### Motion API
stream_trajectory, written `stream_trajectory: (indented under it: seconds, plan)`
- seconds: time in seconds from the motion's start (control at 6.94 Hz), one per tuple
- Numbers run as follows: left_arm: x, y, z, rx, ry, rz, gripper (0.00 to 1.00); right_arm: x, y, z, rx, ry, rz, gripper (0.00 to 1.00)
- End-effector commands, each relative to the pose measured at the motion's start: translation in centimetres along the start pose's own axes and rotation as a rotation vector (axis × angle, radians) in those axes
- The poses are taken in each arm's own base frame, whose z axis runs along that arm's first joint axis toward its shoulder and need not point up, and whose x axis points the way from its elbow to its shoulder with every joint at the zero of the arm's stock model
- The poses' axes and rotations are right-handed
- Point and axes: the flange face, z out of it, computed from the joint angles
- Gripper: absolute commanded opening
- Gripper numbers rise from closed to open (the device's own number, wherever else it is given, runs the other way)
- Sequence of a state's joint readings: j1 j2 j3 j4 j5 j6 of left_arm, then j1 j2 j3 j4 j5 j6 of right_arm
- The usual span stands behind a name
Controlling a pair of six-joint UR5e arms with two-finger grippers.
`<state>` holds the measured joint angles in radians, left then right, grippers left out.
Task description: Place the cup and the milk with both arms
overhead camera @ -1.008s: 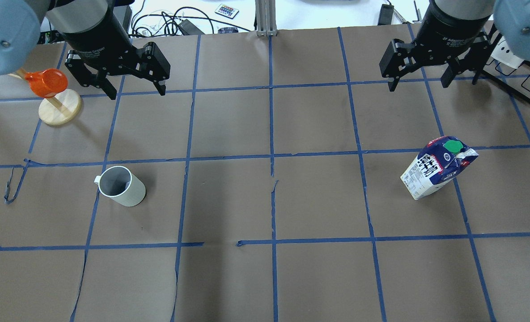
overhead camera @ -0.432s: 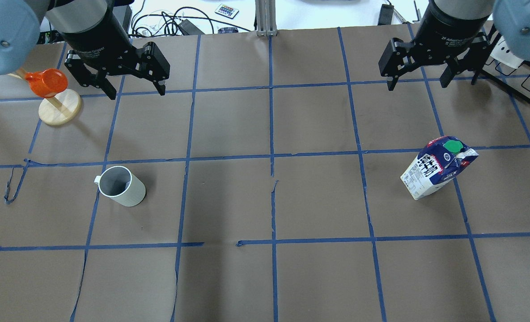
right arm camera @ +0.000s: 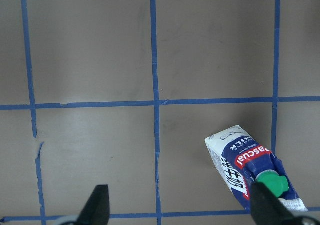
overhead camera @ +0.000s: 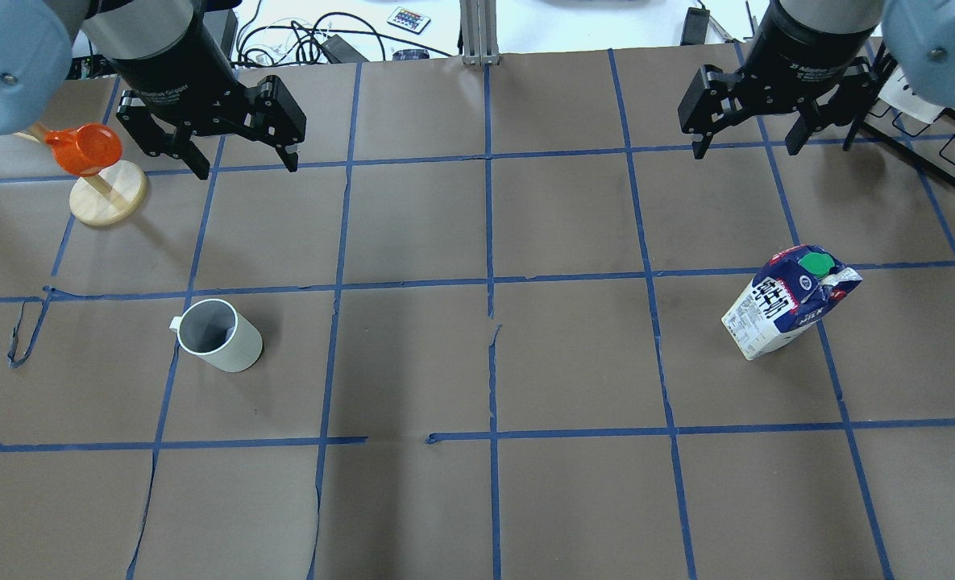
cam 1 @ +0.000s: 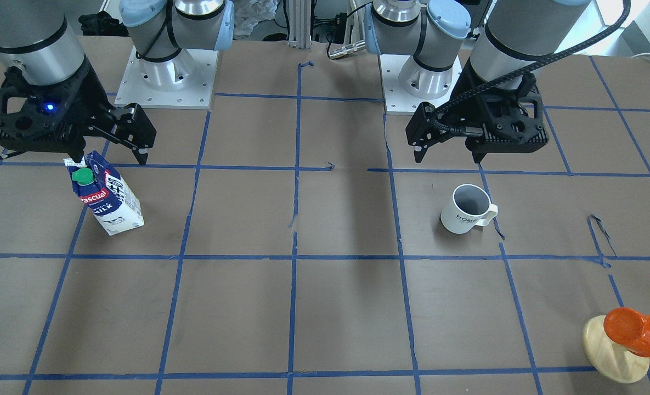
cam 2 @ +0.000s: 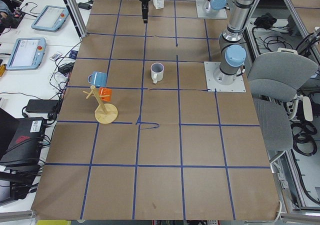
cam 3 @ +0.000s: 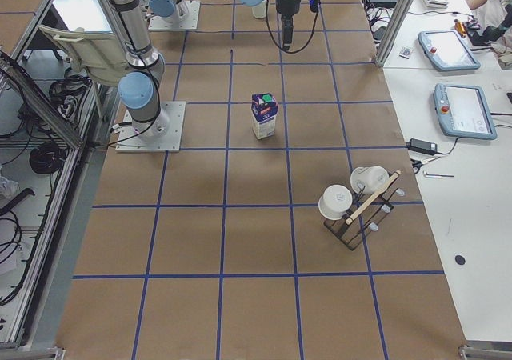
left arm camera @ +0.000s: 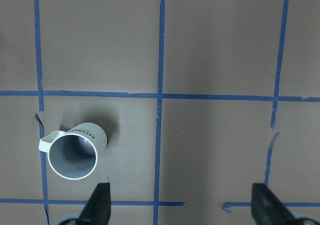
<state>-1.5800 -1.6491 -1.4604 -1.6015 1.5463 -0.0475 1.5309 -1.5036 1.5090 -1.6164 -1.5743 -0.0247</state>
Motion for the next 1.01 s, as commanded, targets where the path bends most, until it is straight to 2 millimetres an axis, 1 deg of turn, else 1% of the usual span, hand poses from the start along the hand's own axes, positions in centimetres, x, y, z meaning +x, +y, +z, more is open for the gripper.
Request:
stream_trajectory:
  seconds: [0.0, 0.14, 0.43, 0.58, 0.72, 0.86]
  plan:
    - [0.0, 0.0, 0.0, 0.000, 0.000, 0.000, 1.00, -0.2, -0.7, 0.4, 0.022, -0.020, -0.002, 1.00]
    - [0.0, 0.0, 0.0, 0.000, 0.000, 0.000, 1.00, -0.3, -1.0, 0.9, 0.014, -0.020, -0.001, 1.00]
    - [0.0, 0.0, 0.0, 0.000, 0.000, 0.000, 1.00, 0.1, -0.6, 0.2, 0.020, -0.008, 0.000, 1.00]
    - [0.0, 0.1, 0.0, -0.001, -0.002, 0.000, 1.00, 0.2, -0.4, 1.2, -0.035, -0.006, -0.006, 1.00]
    - [-0.1, 0.1, 0.0, -0.001, -0.002, -0.002, 1.00, 0.5, -0.9, 2.8, -0.060, -0.004, -0.006, 1.00]
    - [-0.1, 0.0, 0.0, 0.000, -0.002, 0.000, 1.00, 1.5, -1.0, 4.3, -0.080, -0.008, 0.011, 1.00]
